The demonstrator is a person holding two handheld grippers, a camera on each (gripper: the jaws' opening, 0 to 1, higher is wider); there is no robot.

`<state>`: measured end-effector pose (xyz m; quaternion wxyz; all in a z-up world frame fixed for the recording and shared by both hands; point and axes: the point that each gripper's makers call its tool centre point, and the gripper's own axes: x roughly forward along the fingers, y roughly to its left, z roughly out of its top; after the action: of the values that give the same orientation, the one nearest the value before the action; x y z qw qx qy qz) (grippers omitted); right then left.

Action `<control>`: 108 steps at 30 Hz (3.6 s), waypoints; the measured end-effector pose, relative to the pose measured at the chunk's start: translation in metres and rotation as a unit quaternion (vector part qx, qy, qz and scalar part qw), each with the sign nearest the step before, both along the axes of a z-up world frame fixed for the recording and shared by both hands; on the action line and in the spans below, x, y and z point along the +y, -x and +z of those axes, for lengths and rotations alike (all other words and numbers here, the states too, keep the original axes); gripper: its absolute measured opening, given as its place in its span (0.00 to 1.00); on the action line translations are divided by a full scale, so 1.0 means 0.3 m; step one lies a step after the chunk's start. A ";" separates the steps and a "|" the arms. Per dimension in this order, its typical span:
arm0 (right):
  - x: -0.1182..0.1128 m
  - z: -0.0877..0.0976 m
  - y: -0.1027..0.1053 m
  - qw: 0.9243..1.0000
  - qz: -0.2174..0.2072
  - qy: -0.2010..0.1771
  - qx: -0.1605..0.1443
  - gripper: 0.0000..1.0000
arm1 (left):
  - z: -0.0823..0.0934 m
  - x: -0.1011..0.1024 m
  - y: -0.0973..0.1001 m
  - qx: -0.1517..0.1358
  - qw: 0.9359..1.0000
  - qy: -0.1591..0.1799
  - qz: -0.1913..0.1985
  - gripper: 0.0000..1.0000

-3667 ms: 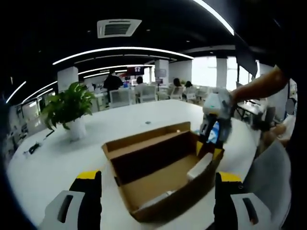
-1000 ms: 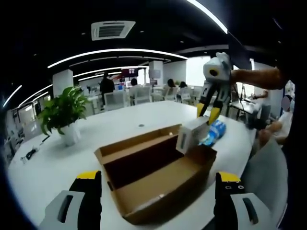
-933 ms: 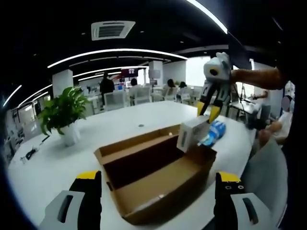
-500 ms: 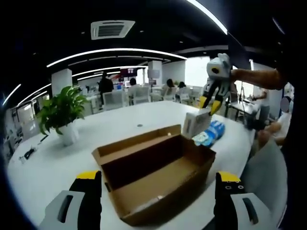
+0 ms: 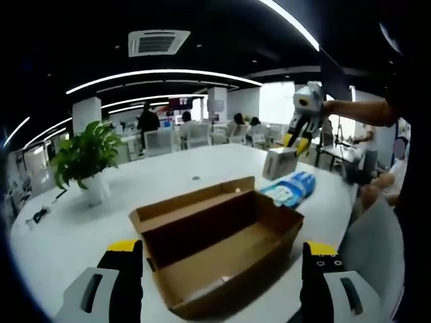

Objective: Operate the shoe box by opening the lid, removing the specified soft item, and placing it in the target area until the item is outside and the box remains undamaged.

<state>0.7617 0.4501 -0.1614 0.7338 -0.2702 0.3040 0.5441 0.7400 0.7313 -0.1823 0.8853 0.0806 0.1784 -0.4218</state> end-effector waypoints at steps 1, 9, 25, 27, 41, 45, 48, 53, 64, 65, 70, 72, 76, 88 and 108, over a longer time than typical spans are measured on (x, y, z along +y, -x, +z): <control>-0.017 -0.001 -0.004 1.000 0.002 0.002 -0.004 0.14 | 0.003 0.000 -0.001 -0.001 1.000 0.001 0.001 1.00; -0.112 -0.005 -0.036 1.000 -0.012 0.003 -0.011 0.14 | 0.016 0.005 -0.014 -0.003 1.000 0.013 0.008 1.00; -0.304 -0.083 -0.104 0.999 -0.028 0.030 -0.016 0.14 | -0.012 0.016 -0.021 0.007 1.000 0.011 0.016 1.00; -0.325 -0.100 -0.112 0.999 -0.030 0.034 -0.015 0.14 | -0.012 0.015 -0.020 0.008 1.000 0.011 0.018 1.00; -0.464 -0.221 -0.152 0.997 -0.046 0.055 0.003 0.14 | -0.036 0.002 -0.025 0.016 1.000 -0.001 0.025 1.00; -0.501 -0.254 -0.164 0.997 -0.053 0.059 0.009 0.14 | -0.064 0.023 -0.046 0.020 1.000 -0.002 0.022 1.00; -0.531 -0.275 -0.173 0.996 -0.061 0.059 0.013 0.14 | -0.091 0.035 -0.056 0.027 0.999 -0.007 0.020 1.00; -0.588 -0.311 -0.186 0.995 -0.070 0.066 0.018 0.15 | -0.105 0.028 -0.061 0.030 0.999 -0.009 0.019 1.00; -0.697 -0.401 -0.178 0.991 -0.083 0.094 0.039 0.15 | -0.114 -0.014 -0.060 0.039 0.999 -0.018 0.021 1.00; -0.705 -0.406 -0.178 0.991 -0.084 0.096 0.040 0.15 | -0.114 -0.018 -0.059 0.040 0.999 -0.019 0.022 1.00; -0.736 -0.431 -0.167 0.989 -0.085 0.107 0.048 0.15 | -0.113 -0.021 -0.062 0.040 0.999 -0.020 0.023 1.00; -0.749 -0.439 -0.166 0.989 -0.085 0.109 0.050 0.15 | -0.112 -0.021 -0.064 0.040 0.999 -0.021 0.023 1.00; -0.781 -0.458 -0.159 0.987 -0.079 0.126 0.052 0.15 | -0.116 -0.023 -0.064 0.042 0.999 -0.024 0.022 1.00; -0.854 -0.480 -0.131 0.982 -0.055 0.173 0.052 0.15 | -0.118 -0.031 -0.063 0.043 0.999 -0.027 0.017 1.00; -0.905 -0.491 -0.157 0.976 -0.031 0.213 0.038 0.16 | -0.115 -0.028 -0.060 0.045 0.998 -0.030 0.016 1.00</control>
<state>0.8087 0.1787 -0.3085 0.6639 -0.3895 0.4492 0.4535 0.7582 0.7230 -0.2169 0.8804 0.0849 0.2317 -0.4050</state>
